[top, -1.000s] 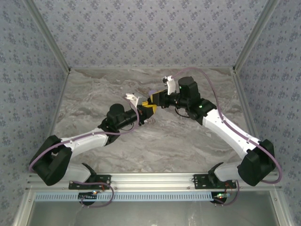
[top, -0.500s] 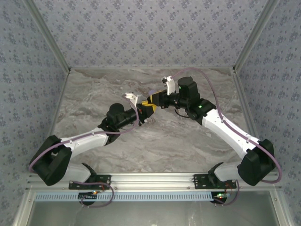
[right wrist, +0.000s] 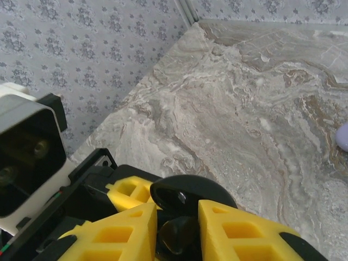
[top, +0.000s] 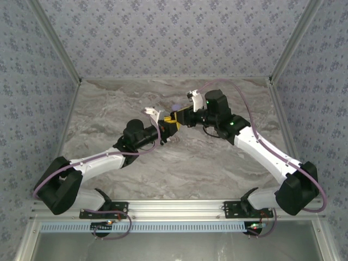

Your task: Insert the wireless bluetooth earbuds into the charging case

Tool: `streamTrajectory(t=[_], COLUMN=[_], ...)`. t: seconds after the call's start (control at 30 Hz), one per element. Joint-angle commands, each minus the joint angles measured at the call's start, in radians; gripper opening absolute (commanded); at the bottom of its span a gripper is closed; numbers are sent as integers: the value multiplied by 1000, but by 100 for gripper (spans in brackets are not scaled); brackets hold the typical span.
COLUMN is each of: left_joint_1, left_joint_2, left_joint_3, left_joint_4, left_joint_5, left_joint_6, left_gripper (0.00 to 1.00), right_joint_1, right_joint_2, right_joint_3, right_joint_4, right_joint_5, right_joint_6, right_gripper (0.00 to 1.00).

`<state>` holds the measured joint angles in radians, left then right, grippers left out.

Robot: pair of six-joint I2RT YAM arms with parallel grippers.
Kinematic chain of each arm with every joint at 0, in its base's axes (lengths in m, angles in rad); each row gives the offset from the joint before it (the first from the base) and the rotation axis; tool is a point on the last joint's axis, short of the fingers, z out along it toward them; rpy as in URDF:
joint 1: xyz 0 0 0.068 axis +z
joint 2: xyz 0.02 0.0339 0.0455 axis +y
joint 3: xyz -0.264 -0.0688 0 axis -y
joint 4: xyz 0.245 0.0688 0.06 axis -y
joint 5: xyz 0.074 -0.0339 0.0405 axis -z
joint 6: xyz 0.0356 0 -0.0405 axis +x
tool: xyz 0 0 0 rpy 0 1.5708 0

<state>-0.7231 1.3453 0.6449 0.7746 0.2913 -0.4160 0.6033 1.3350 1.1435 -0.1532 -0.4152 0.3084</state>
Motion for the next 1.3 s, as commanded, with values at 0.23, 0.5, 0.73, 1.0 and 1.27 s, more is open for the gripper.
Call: streamTrajectory(t=[0.23, 0.5, 0.73, 1.0, 1.27], left_joint_1=[-8, -12, -11, -11, -12], left_joint_2=[-42, -52, -72, -100, -105], left_joint_3=[39, 28, 16, 9, 9], left_joint_4=[-28, -81, -110, -120, -116], left_joint_5=[25, 29, 19, 26, 46], left_joint_6=[72, 129, 173, 211, 221], left_gripper=[21, 21, 20, 20, 20], right_joint_1=[17, 21, 21, 23, 22], right_joint_2=[-22, -51, -81, -80, -69], right_joint_3=[40, 96, 105, 80, 73], right_joint_4=[-74, -143, -224, -267, -256], right_joint_5=[14, 56, 66, 56, 59], right_joint_6=[-43, -84, -120, -131, -124], right_gripper=[44, 47, 46, 27, 24])
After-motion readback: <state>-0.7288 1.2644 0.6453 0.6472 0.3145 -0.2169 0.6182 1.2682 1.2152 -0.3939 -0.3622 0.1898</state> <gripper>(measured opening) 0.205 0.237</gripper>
